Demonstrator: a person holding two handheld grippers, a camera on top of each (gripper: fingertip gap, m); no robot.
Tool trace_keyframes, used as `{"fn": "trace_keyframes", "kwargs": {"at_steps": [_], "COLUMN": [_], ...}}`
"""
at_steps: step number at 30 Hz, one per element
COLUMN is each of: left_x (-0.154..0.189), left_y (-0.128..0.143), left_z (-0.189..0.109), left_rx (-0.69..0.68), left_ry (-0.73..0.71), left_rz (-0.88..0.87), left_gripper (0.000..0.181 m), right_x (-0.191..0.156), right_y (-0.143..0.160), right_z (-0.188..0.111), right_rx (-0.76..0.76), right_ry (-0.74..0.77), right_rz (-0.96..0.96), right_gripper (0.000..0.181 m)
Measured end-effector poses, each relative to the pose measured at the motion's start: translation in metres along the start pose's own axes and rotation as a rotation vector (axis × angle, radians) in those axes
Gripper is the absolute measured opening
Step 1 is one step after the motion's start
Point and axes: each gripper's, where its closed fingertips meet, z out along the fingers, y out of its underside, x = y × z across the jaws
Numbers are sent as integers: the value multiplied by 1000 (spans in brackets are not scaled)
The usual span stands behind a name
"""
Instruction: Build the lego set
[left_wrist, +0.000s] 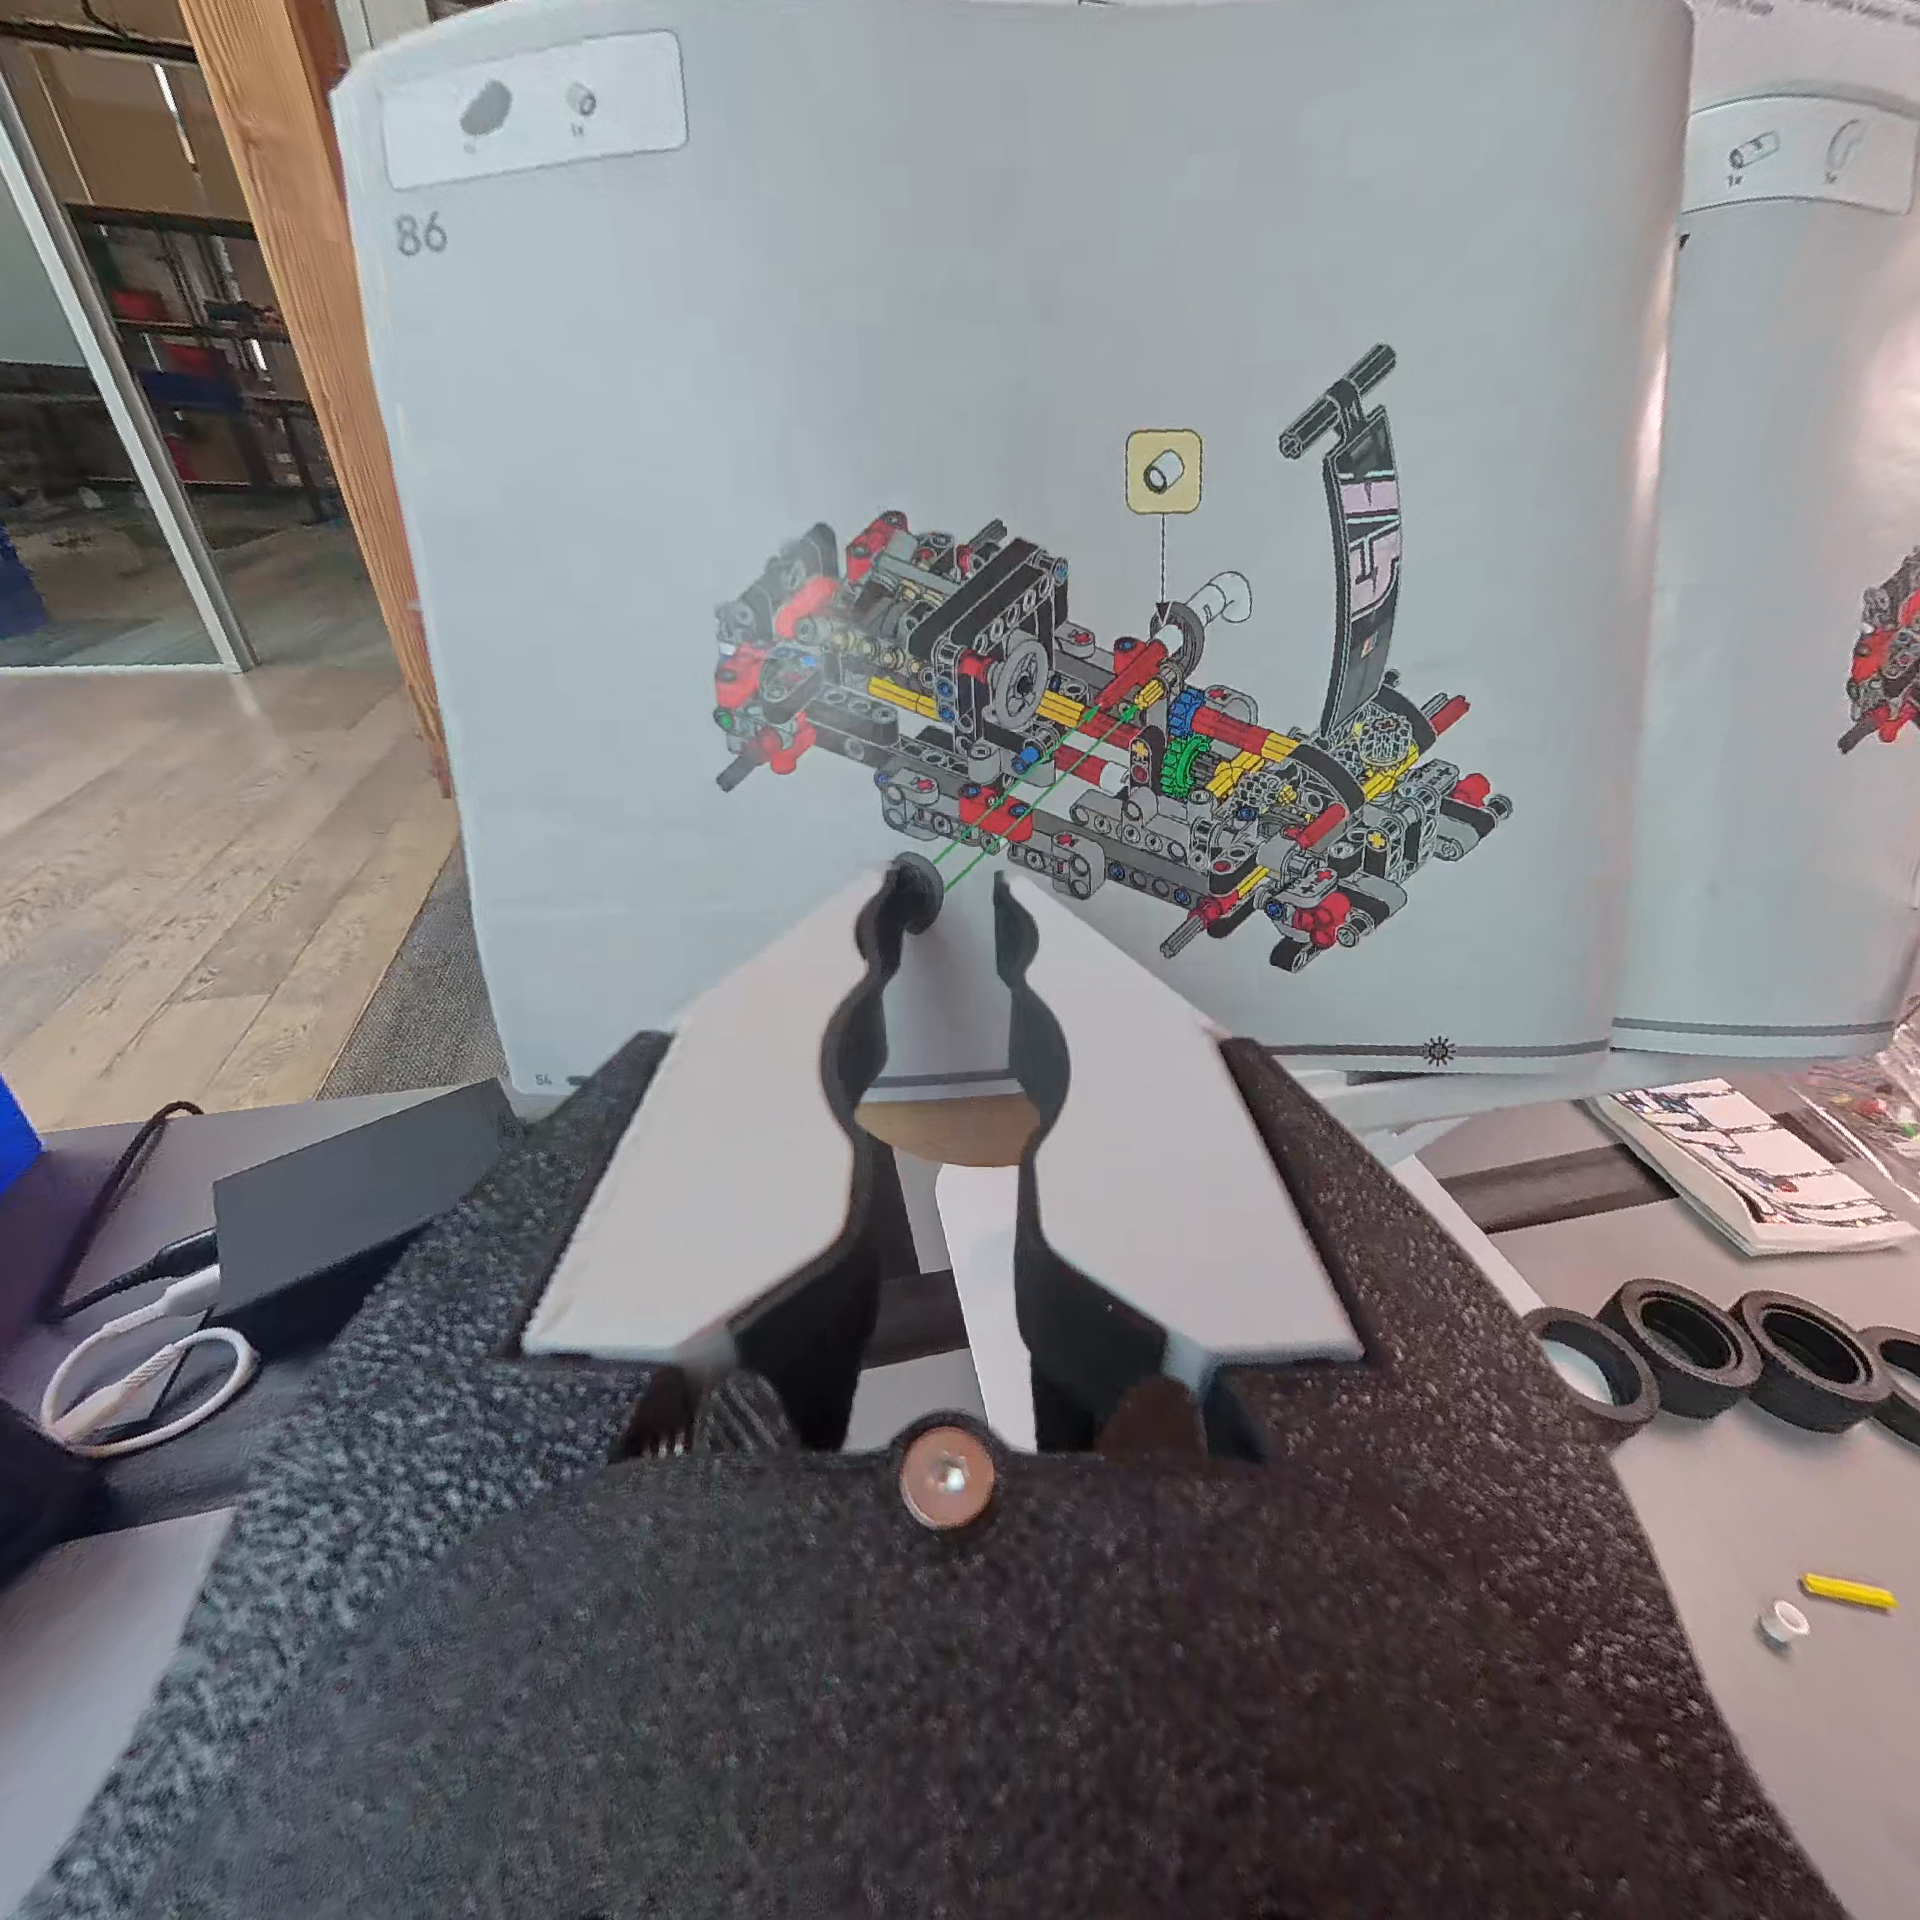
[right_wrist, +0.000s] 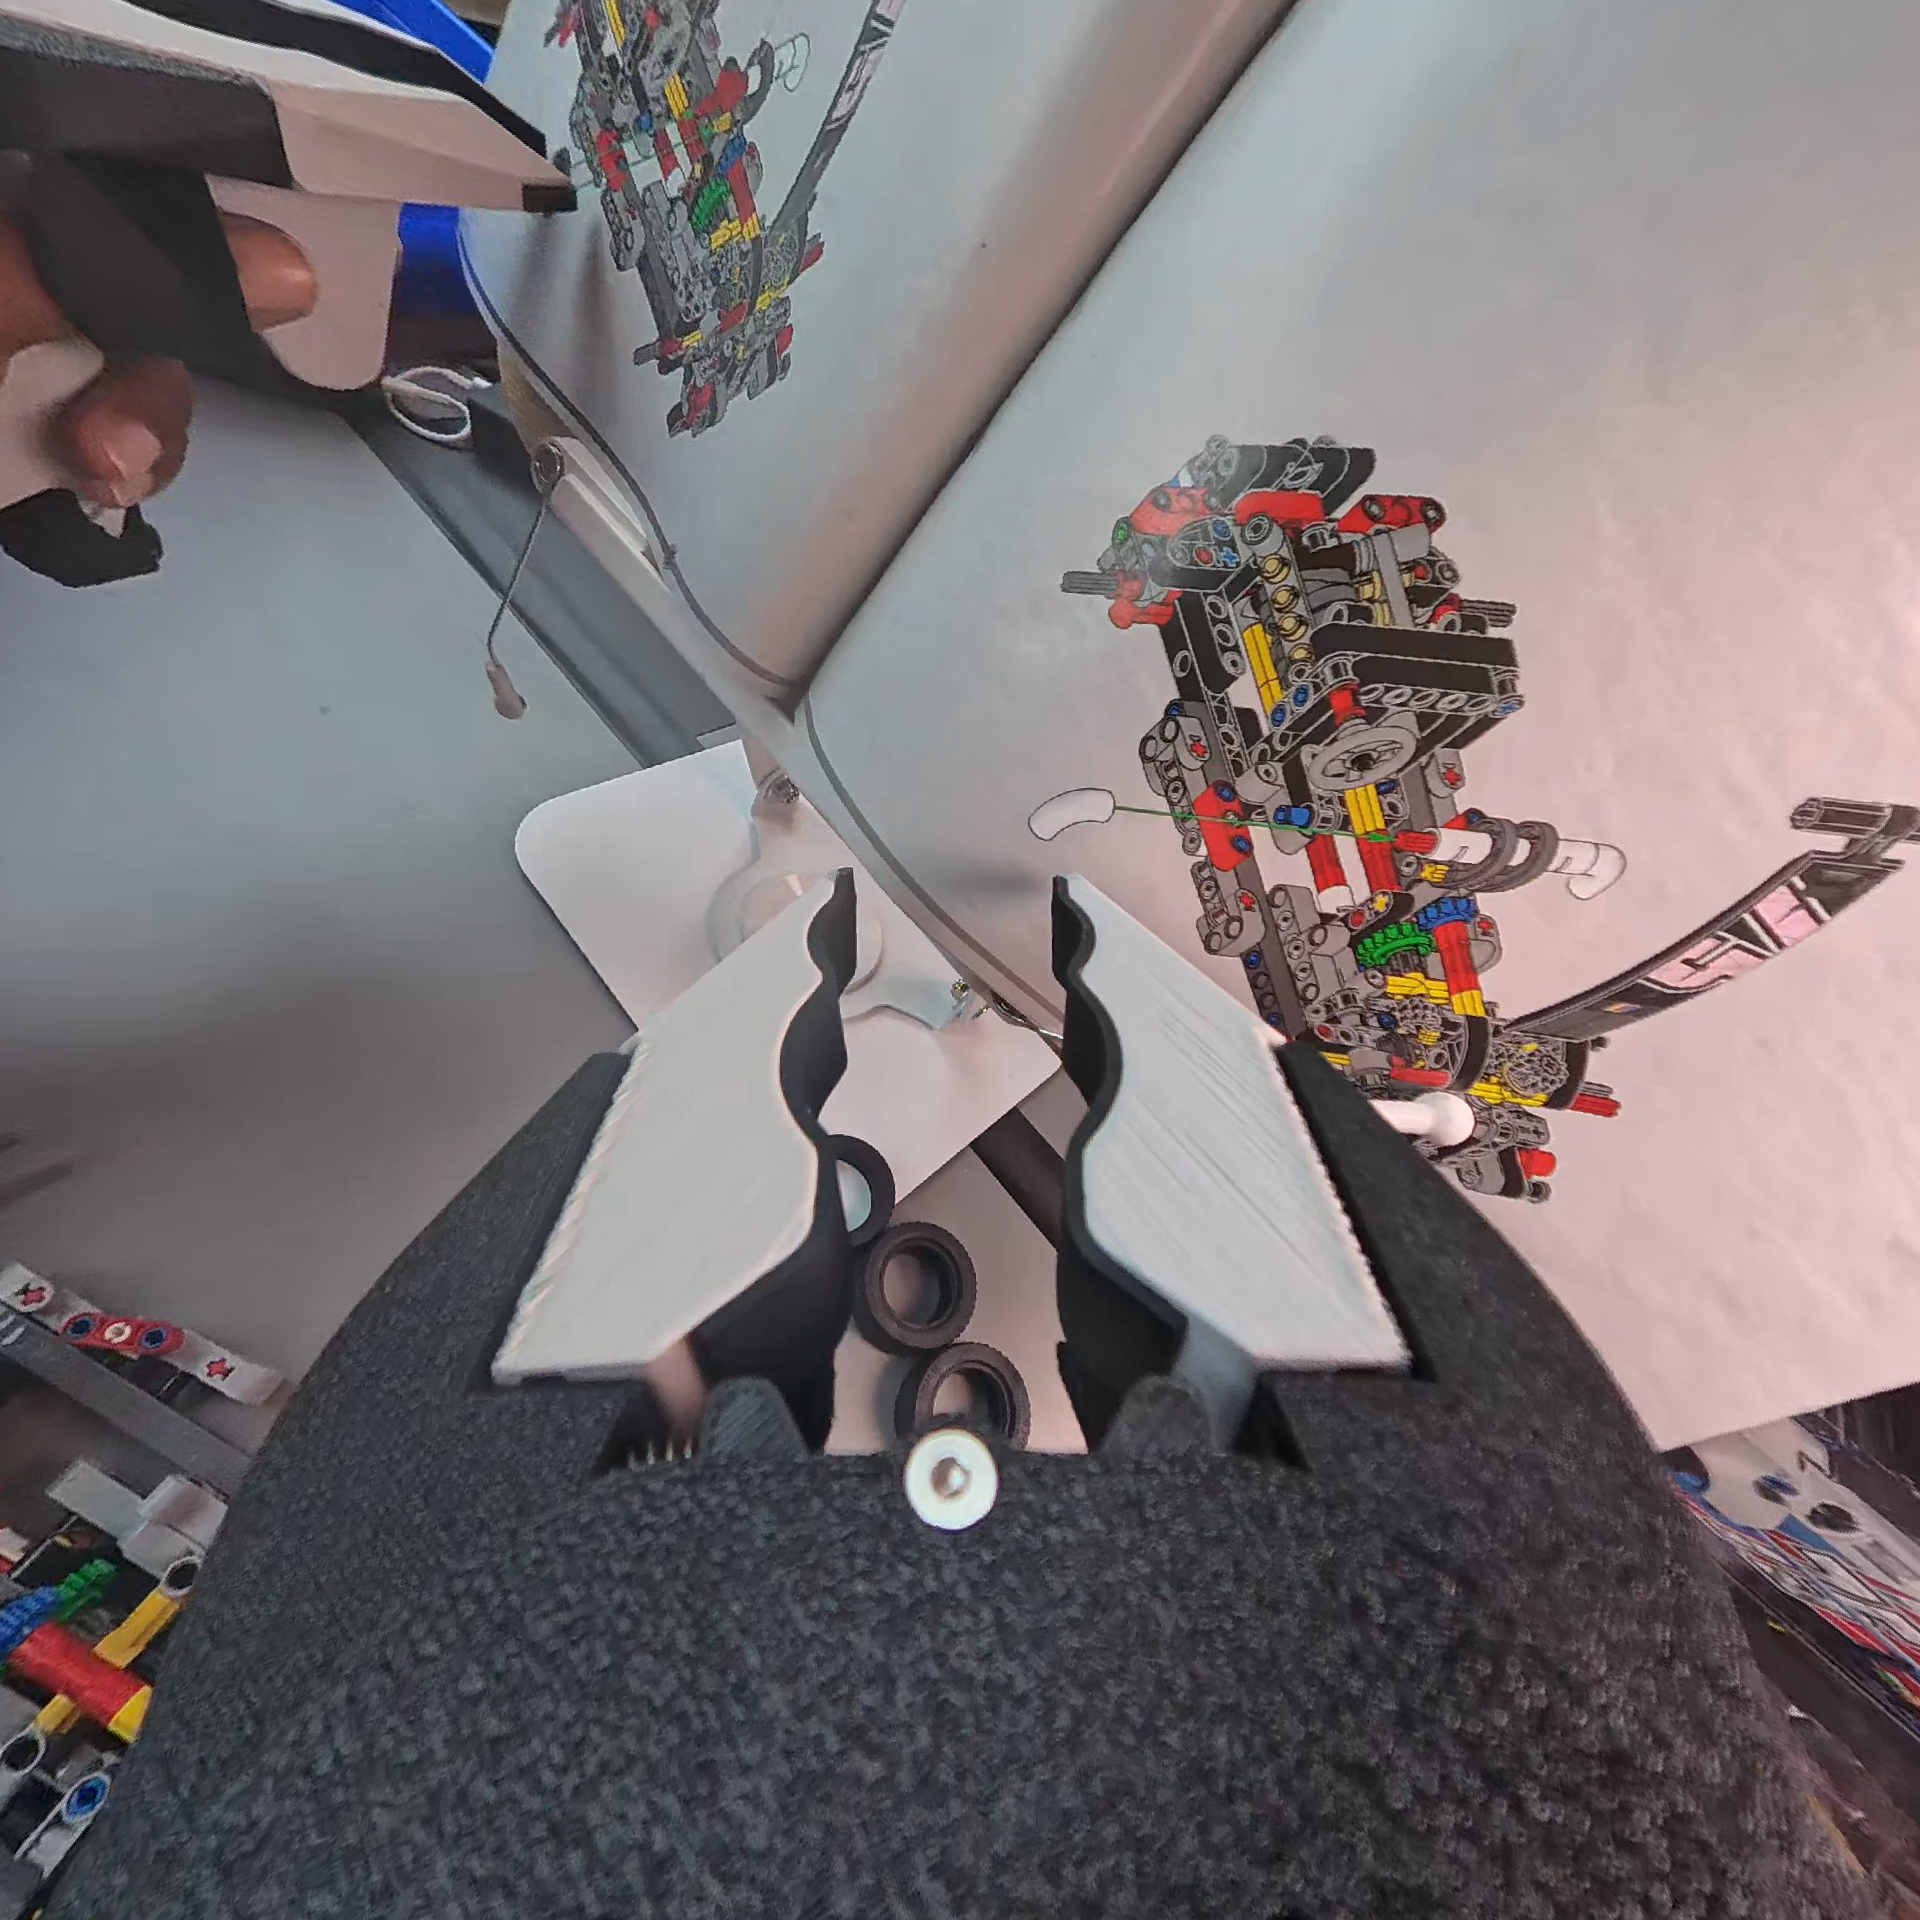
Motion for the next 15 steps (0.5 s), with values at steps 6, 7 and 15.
{"fn": "trace_keyframes", "kwargs": {"at_steps": [6,7,15], "left_x": [2,1,9], "left_y": [-14,-19,-6], "left_z": [-6,-6,20], "left_rx": [70,96,36], "left_ry": [15,3,-69], "left_rz": [13,15,184], "left_gripper": [63,89,94], "right_x": [-7,-7,-10], "right_y": [0,0,-1], "right_z": [4,4,2], "right_rx": [8,10,21], "right_ry": [-19,-22,-22], "right_rz": [8,10,17], "right_gripper": [38,38,37]}}
